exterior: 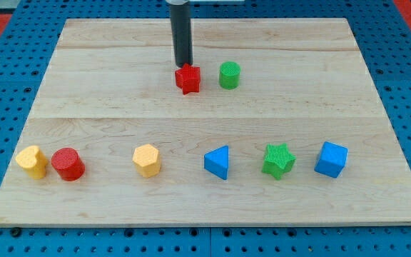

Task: Move the red star towards the yellow hexagon

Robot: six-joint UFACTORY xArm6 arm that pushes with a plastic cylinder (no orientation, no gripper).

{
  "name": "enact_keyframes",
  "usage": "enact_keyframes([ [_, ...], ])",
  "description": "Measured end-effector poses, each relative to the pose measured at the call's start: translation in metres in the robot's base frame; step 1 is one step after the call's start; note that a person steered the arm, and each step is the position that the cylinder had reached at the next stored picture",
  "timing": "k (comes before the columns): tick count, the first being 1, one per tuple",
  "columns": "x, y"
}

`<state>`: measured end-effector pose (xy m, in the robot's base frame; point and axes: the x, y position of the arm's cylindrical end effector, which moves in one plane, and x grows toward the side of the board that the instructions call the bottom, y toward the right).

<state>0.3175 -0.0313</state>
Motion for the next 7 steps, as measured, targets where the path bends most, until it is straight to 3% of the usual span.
enact_keyframes([
  [1, 0.025, 0.018],
  [7, 0.142, -0.093],
])
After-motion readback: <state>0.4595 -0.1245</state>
